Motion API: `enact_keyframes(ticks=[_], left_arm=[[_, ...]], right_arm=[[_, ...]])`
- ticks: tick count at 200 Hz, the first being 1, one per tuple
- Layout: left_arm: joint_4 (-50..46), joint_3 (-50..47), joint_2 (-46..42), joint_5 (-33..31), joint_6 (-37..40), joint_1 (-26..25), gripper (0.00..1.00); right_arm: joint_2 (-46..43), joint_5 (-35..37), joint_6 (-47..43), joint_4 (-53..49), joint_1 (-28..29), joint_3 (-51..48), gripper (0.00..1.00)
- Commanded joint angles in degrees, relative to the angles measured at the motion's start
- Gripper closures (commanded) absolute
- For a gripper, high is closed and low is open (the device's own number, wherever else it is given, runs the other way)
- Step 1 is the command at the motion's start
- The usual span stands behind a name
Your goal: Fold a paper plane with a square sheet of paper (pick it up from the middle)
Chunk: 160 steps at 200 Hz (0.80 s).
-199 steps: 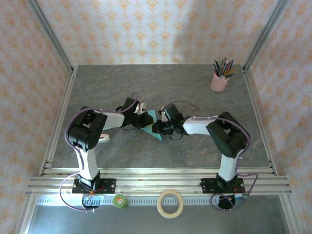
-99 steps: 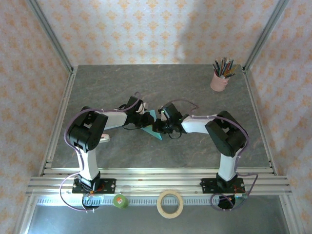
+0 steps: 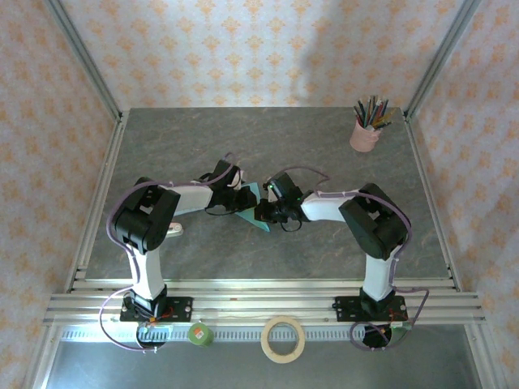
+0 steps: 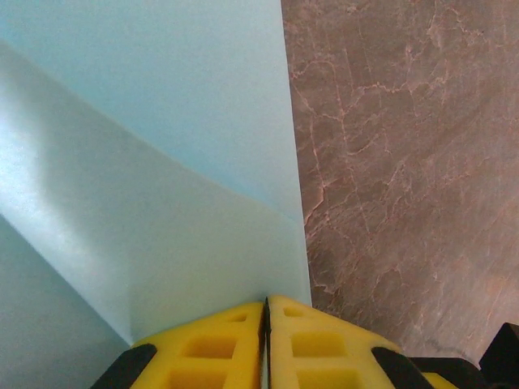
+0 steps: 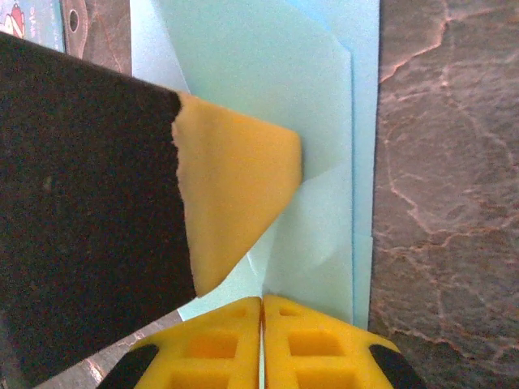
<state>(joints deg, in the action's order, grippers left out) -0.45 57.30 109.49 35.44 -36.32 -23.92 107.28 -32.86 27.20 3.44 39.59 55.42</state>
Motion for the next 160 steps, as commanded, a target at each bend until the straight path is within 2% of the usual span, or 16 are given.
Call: enact_keyframes(ticks=[1, 69, 160], left_arm=[[-9.54, -3.67, 6.17, -13.01, 2.31, 0.65, 0.85], [-9.22, -3.83, 6.37, -13.3, 2.04, 0.65, 0.85], [-8.77, -3.85, 6.44, -12.95, 1.77, 0.65, 0.85]], right_arm=[[-2.2, -0.25, -1.19, -6.03, 0.31, -2.54, 0.91], [-6.14, -1.65, -1.57, -8.45, 0.75, -7.46, 0.91], [-9.29, -4.5, -2.02, -9.58, 0.86, -12.27, 0.98]])
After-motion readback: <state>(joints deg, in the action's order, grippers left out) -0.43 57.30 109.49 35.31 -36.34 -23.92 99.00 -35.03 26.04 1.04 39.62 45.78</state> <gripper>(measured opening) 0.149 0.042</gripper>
